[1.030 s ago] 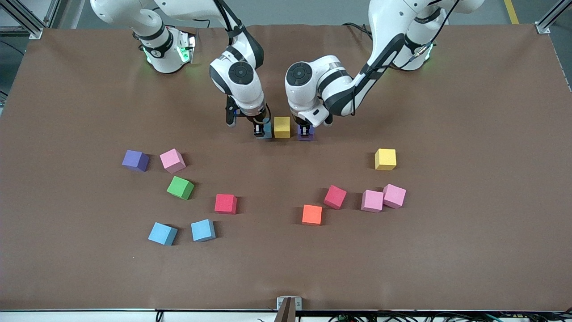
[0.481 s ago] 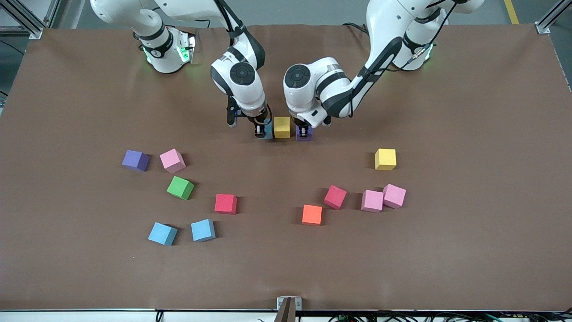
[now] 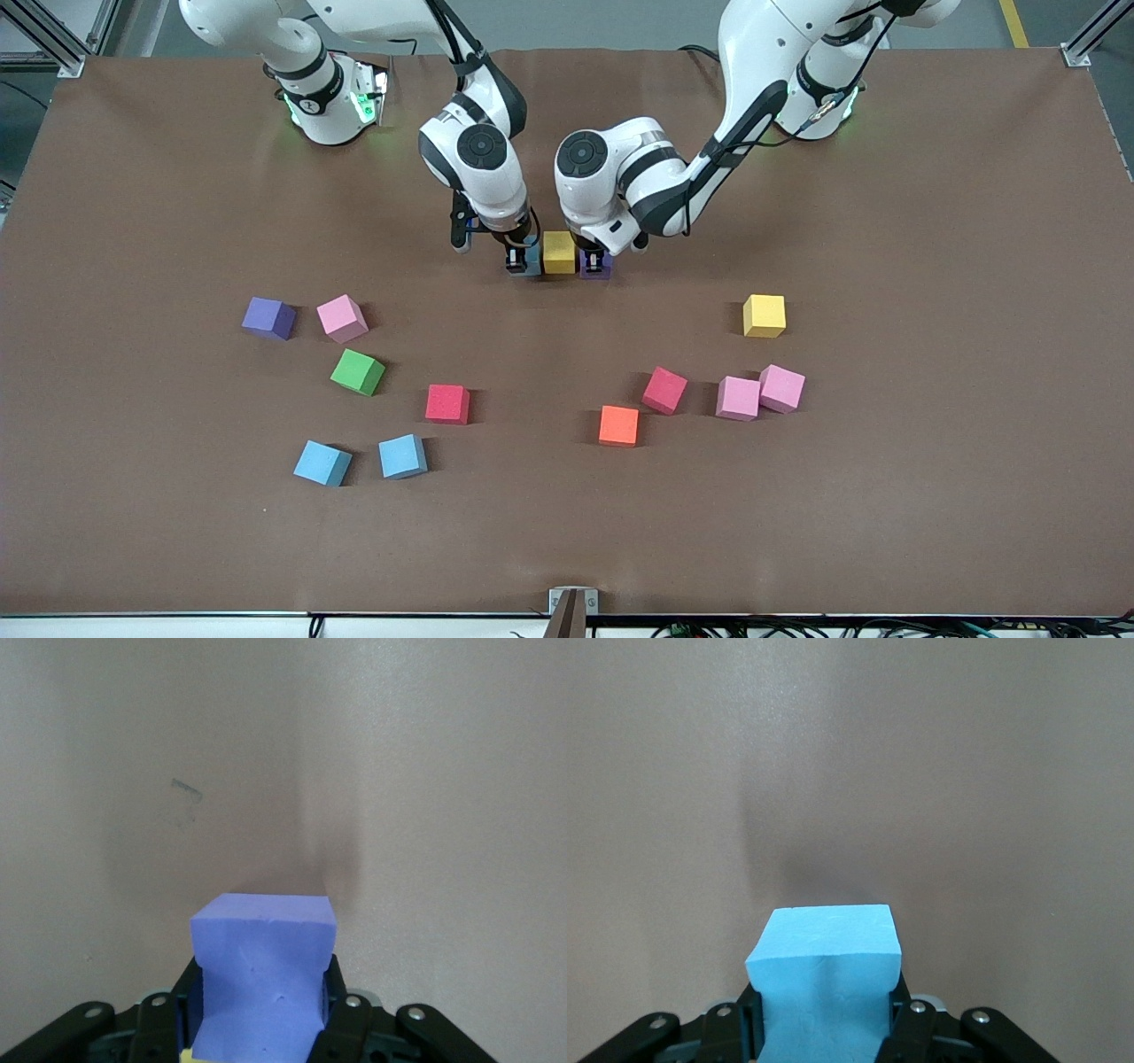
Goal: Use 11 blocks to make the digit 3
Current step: 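Place the blue cube beside yellow while the left gripper places purple opposite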
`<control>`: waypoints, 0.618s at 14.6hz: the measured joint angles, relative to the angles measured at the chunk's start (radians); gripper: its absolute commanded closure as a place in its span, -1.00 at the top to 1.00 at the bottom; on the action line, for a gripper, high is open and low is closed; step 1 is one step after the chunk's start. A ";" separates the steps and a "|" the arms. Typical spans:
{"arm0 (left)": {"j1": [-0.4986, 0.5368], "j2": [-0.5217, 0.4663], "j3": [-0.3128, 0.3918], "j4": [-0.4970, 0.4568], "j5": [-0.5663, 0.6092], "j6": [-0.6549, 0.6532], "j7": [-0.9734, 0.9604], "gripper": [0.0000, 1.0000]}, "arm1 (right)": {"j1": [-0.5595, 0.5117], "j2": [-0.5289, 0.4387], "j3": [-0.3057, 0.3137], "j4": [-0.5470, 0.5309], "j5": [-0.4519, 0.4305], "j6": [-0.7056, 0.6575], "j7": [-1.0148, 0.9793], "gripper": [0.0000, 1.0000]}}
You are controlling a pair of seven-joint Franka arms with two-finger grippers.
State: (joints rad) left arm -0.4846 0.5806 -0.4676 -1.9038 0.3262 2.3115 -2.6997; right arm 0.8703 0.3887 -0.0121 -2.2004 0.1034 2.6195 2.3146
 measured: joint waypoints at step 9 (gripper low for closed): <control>-0.011 0.011 0.000 0.016 0.000 -0.001 -0.005 0.27 | 0.008 0.005 -0.001 0.008 0.000 0.000 0.000 -0.99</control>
State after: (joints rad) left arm -0.4959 0.5912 -0.4674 -1.8883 0.3262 2.3107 -2.7050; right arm 0.8781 0.3936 -0.0126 -2.1928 0.1034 2.6193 2.3146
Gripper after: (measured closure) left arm 0.458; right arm 0.476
